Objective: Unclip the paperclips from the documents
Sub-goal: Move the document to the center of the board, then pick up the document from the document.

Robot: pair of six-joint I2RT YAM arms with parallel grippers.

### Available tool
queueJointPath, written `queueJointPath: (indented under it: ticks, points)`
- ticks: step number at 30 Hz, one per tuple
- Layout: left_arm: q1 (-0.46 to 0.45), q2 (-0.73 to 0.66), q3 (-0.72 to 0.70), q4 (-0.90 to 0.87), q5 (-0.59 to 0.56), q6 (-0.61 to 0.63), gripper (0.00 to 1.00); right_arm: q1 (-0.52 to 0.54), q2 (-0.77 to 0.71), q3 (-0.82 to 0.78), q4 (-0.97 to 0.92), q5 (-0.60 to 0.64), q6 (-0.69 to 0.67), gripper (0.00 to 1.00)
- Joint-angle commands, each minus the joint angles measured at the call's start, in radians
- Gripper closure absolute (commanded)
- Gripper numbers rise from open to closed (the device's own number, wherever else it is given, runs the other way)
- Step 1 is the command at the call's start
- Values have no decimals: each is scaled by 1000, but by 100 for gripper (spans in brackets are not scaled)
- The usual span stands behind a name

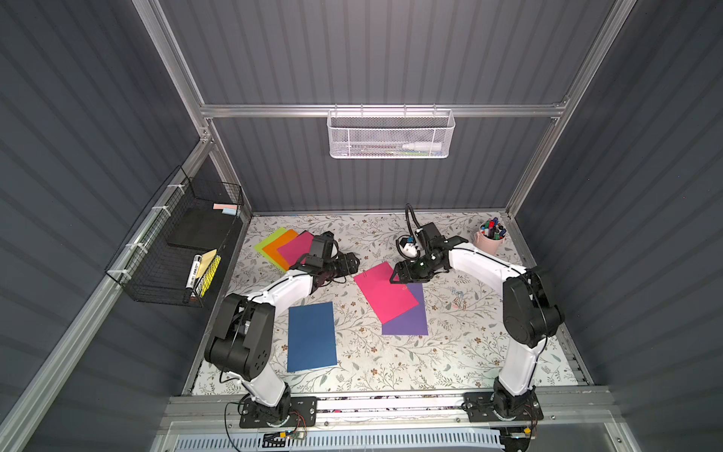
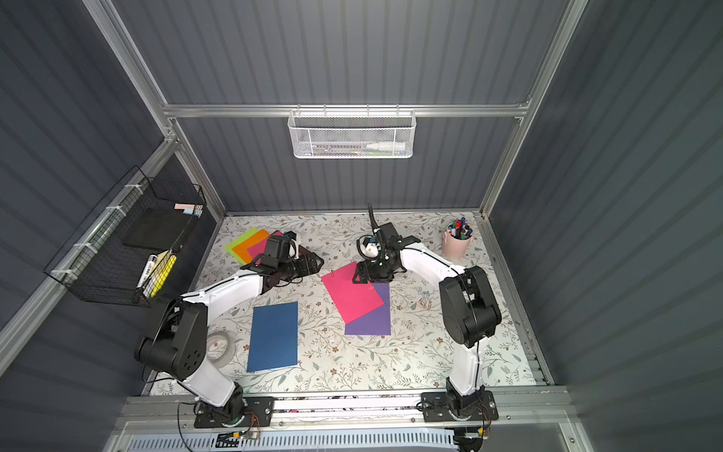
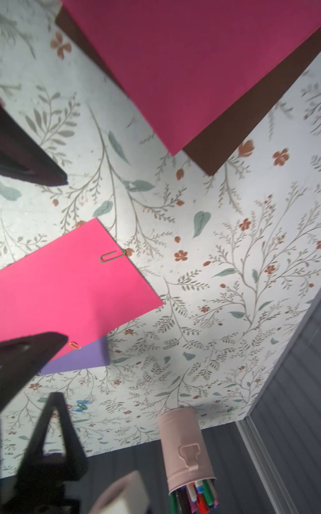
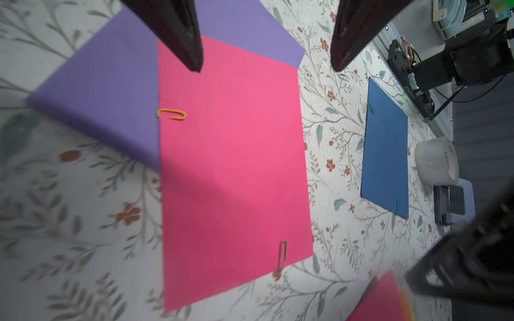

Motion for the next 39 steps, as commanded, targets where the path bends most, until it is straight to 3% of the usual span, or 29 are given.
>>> queueJointPath:
  ticks: [1, 11, 27, 39]
  points:
    - [-42, 45, -20, -79, 26, -25, 19, -16, 64, 74, -17, -46, -70, 25]
    - [-140, 120, -31, -91, 71, -102, 29, -16, 276, 285, -76, 3, -128, 24]
    - [-156, 200, -50, -69, 26, -141, 29, 12, 375, 318, -120, 3, -197, 23]
    - [-156, 301, -66, -19, 29, -109, 45, 22, 389, 280, -52, -120, -172, 23]
